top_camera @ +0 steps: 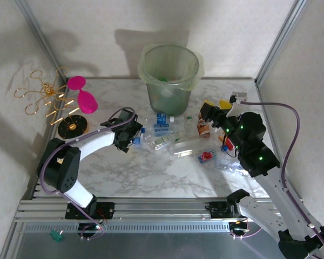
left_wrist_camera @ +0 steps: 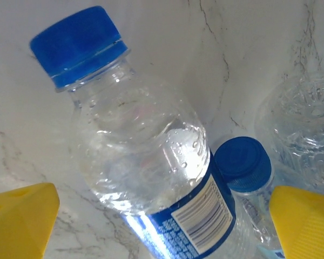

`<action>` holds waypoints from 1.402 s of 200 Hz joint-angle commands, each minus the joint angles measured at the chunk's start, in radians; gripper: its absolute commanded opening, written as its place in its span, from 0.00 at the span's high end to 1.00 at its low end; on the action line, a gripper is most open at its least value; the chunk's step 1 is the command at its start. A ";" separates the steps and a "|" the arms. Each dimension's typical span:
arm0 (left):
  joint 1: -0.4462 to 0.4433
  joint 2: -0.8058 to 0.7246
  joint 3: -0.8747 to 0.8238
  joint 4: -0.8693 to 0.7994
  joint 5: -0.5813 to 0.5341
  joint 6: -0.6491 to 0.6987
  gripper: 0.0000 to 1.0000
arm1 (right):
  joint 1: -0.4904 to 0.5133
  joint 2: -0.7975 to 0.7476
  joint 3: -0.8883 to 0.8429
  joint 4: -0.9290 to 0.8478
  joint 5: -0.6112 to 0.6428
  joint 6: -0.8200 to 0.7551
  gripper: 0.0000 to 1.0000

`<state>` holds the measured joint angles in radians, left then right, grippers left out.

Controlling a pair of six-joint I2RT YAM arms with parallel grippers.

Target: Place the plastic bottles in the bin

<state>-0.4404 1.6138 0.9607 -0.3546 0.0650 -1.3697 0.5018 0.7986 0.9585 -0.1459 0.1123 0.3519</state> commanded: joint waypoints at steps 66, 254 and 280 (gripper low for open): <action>0.038 0.096 -0.015 0.086 0.015 -0.029 0.13 | 0.013 -0.022 -0.019 0.032 0.037 -0.032 0.24; 0.109 -0.282 0.032 -0.051 -0.067 0.280 0.46 | 0.027 0.107 0.053 0.026 -0.132 0.000 0.21; 0.106 -0.473 0.050 -0.020 -0.071 0.426 0.45 | 0.048 0.155 0.064 0.069 -0.222 0.057 0.19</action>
<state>-0.3367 1.2942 0.9688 -0.3672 0.0341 -1.1187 0.5266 0.9207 0.9867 -0.1356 0.0017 0.3595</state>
